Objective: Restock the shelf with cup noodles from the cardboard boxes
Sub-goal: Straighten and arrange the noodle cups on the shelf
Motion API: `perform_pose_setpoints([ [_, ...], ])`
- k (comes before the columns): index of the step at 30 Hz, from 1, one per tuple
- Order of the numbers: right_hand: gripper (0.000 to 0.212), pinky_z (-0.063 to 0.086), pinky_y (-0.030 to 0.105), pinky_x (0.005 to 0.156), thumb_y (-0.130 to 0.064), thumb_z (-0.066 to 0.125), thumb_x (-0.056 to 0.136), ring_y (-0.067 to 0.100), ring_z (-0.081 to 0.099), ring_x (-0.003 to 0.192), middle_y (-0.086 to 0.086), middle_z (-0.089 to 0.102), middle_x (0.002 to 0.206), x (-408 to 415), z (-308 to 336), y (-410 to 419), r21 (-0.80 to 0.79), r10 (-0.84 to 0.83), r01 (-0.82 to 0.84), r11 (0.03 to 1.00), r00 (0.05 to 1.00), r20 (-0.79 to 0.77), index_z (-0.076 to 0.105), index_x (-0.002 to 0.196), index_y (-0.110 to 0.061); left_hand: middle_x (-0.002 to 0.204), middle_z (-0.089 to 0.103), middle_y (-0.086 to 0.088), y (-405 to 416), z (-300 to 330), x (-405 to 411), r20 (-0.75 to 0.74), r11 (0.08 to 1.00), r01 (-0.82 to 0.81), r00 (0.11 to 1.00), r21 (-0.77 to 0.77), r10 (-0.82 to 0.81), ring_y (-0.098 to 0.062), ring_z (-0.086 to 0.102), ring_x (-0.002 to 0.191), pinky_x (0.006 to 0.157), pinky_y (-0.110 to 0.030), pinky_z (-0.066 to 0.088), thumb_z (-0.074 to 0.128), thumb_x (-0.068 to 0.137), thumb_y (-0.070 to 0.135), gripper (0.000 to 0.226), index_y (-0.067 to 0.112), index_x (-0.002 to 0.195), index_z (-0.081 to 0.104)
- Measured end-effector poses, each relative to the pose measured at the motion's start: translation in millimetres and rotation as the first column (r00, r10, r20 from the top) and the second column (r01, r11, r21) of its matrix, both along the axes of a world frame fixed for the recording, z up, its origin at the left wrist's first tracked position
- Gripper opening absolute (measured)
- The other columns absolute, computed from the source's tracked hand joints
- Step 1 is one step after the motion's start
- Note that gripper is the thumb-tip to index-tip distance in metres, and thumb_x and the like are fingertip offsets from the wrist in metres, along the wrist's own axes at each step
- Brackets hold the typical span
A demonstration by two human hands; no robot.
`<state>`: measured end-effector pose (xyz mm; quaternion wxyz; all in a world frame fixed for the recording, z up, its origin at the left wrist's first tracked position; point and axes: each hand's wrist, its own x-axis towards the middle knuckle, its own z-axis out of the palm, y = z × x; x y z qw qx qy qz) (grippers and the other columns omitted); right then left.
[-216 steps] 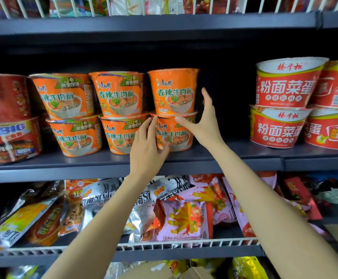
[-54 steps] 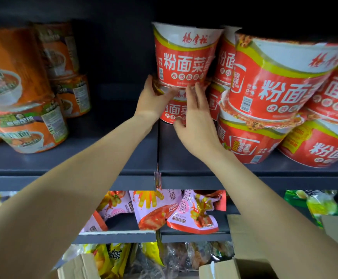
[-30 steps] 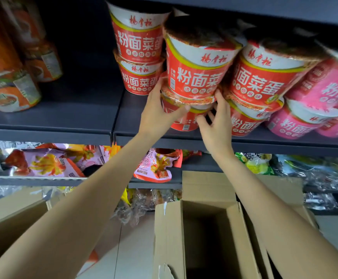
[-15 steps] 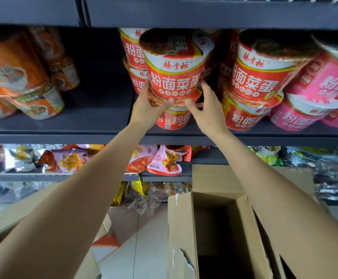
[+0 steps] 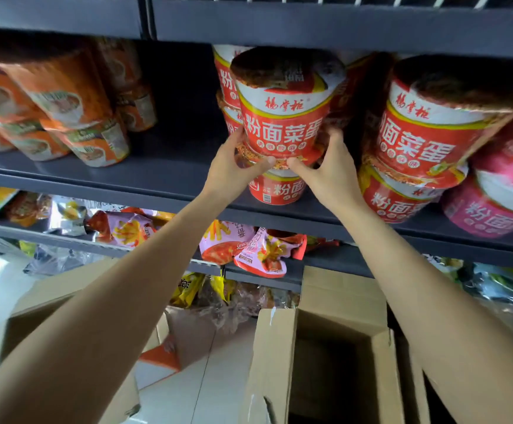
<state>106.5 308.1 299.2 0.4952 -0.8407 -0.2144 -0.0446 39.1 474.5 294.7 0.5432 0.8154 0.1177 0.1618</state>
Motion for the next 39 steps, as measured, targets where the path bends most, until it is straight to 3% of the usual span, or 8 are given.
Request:
perform_pose_setpoints([
  [4, 0.075, 0.047, 0.037, 0.102, -0.035, 0.076, 0.075, 0.014, 0.051, 0.123, 0.001, 0.052, 0.133, 1.0, -8.6, 0.5, 0.058, 0.115, -0.116, 0.992, 0.993, 0.018, 0.038, 0.136, -0.011, 0.139, 0.049, 0.007, -3.0, -7.9, -9.7, 0.071, 0.999, -0.034, 0.997, -0.013, 0.035, -0.006, 0.052, 0.122, 0.102, -0.035, 0.046, 0.075, 0.062, 0.058, 0.105, 0.021, 0.148, 0.027],
  [9, 0.072, 0.053, 0.016, 0.083, -0.022, 0.08, 0.075, 0.012, 0.058, 0.111, 0.007, 0.051, 0.131, 6.3, -14.5, 8.5, 0.156, 0.213, -0.218, 0.963, 0.976, 0.048, 0.043, 0.135, -0.011, 0.151, 0.031, 0.001, 14.6, -12.1, -22.4, 0.127, 0.992, -0.125, 0.984, 0.003, 0.123, -0.008, 0.039, 0.133, 0.108, -0.035, 0.04, 0.084, 0.061, 0.05, 0.119, 0.024, 0.152, 0.012],
  [13, 0.066, 0.055, 0.02, 0.08, -0.033, 0.081, 0.072, 0.005, 0.066, 0.088, 0.009, 0.059, 0.121, 17.1, -15.4, 24.1, 0.12, 0.236, -0.239, 0.964, 0.971, 0.038, 0.054, 0.127, -0.012, 0.148, 0.037, -0.001, 31.9, -11.7, -26.5, 0.152, 0.98, -0.199, 0.969, 0.004, 0.196, -0.015, 0.044, 0.128, 0.1, -0.034, 0.042, 0.078, 0.075, 0.03, 0.091, 0.025, 0.149, 0.026],
  [19, 0.052, 0.038, 0.03, 0.104, -0.037, 0.073, 0.08, 0.019, 0.044, 0.124, 0.008, 0.05, 0.13, 18.0, -22.1, 31.5, -0.031, 0.254, -0.252, 0.967, 0.953, 0.164, 0.056, 0.124, -0.014, 0.135, 0.052, 0.01, 38.5, -20.0, -22.2, 0.217, 0.983, -0.18, 0.959, -0.044, 0.185, 0.005, 0.053, 0.114, 0.087, -0.009, 0.046, 0.071, 0.084, 0.022, 0.076, 0.023, 0.148, 0.029],
  [22, 0.06, 0.045, 0.038, 0.102, -0.031, 0.078, 0.077, 0.02, 0.049, 0.124, 0.006, 0.053, 0.132, 18.3, -28.2, 37.0, 0.059, 0.294, -0.3, 0.952, 0.951, 0.092, 0.05, 0.126, -0.008, 0.12, 0.056, 0.017, 33.2, -19.9, -11.8, 0.261, 0.982, -0.184, 0.946, -0.052, 0.191, 0.016, 0.058, 0.098, 0.073, -0.006, 0.047, 0.072, 0.083, 0.021, 0.076, 0.021, 0.145, 0.029],
  [29, 0.066, 0.049, 0.035, 0.093, -0.035, 0.084, 0.069, 0.019, 0.056, 0.113, 0.004, 0.058, 0.123, 0.6, -34.0, 50.4, 0.125, 0.112, -0.132, 0.983, 0.982, 0.152, 0.046, 0.116, -0.009, 0.136, 0.049, 0.005, 20.8, -21.3, -4.7, 0.277, 0.921, -0.381, 0.897, 0.083, 0.346, -0.015, 0.044, 0.128, 0.104, -0.046, 0.042, 0.076, 0.056, 0.071, 0.103, 0.031, 0.141, 0.033],
  [34, 0.073, 0.037, 0.02, 0.089, -0.036, 0.079, 0.074, 0.016, 0.045, 0.122, 0.007, 0.046, 0.132, -0.2, -22.7, 44.9, 0.068, 0.16, -0.181, 0.981, 0.957, 0.242, 0.039, 0.129, -0.009, 0.143, 0.039, -0.001, 15.7, -23.9, -4.7, 0.284, 0.886, -0.43, 0.883, 0.172, 0.374, -0.018, 0.031, 0.135, 0.109, -0.043, 0.033, 0.074, 0.071, 0.056, 0.095, 0.022, 0.146, 0.027],
  [39, 0.062, 0.045, 0.039, 0.1, -0.026, 0.064, 0.088, 0.021, 0.053, 0.121, 0.005, 0.053, 0.134, 8.1, -5.7, 42.0, 0.001, 0.294, -0.296, 0.955, 0.947, 0.127, 0.031, 0.139, -0.011, 0.143, 0.042, -0.001, 18.4, -22.0, -7.6, 0.252, 0.887, -0.424, 0.892, 0.185, 0.374, -0.017, 0.04, 0.131, 0.106, -0.042, 0.039, 0.074, 0.071, 0.057, 0.095, 0.022, 0.146, 0.028],
])
